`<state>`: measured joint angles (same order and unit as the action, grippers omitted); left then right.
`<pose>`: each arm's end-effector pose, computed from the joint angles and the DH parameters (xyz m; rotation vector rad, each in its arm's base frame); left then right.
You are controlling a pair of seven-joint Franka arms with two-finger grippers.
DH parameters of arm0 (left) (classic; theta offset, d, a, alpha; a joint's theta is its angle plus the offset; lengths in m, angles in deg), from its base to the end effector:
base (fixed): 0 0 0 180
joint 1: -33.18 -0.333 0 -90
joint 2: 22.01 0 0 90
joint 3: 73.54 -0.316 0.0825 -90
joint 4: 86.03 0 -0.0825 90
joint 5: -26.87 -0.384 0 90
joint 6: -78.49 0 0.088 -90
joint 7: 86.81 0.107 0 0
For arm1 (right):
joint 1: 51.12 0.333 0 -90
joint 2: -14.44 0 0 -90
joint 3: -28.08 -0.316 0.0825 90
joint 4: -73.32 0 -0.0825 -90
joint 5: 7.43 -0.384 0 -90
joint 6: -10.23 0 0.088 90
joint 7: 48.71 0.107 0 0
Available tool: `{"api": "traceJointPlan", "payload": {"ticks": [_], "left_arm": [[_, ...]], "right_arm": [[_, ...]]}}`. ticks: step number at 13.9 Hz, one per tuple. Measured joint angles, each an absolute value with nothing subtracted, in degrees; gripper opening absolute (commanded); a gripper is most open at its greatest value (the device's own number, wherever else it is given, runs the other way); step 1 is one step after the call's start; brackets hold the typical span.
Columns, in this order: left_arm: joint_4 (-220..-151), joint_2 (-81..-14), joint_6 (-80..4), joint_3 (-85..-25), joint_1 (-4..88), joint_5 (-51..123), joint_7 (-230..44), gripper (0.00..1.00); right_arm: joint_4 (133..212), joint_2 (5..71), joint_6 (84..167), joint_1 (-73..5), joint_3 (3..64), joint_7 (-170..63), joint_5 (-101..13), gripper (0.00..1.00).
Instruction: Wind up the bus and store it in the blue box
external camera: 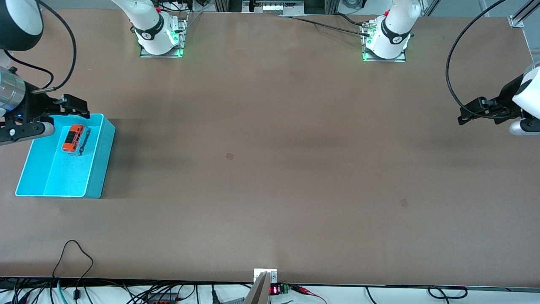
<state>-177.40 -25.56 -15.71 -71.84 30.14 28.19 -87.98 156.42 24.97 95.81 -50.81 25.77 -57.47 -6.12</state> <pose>0.5781 0.0117 0.5845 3.1159 0.0712 -0.0195 0.5990 0.0227 0.5684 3.1105 0.3094 -0.2207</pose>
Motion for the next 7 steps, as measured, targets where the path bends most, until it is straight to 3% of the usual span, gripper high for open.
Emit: {"api": "traceJointPlan", "payload": {"ticks": [7], "left_arm": [[-177.4, -25.6, -15.7, -71.8, 30.1, 28.2, -88.0, 1.00]], "right_arm": [[156.4, 24.5, 95.7, -50.8, 26.0, -56.8, -6.0, 1.00]]}}
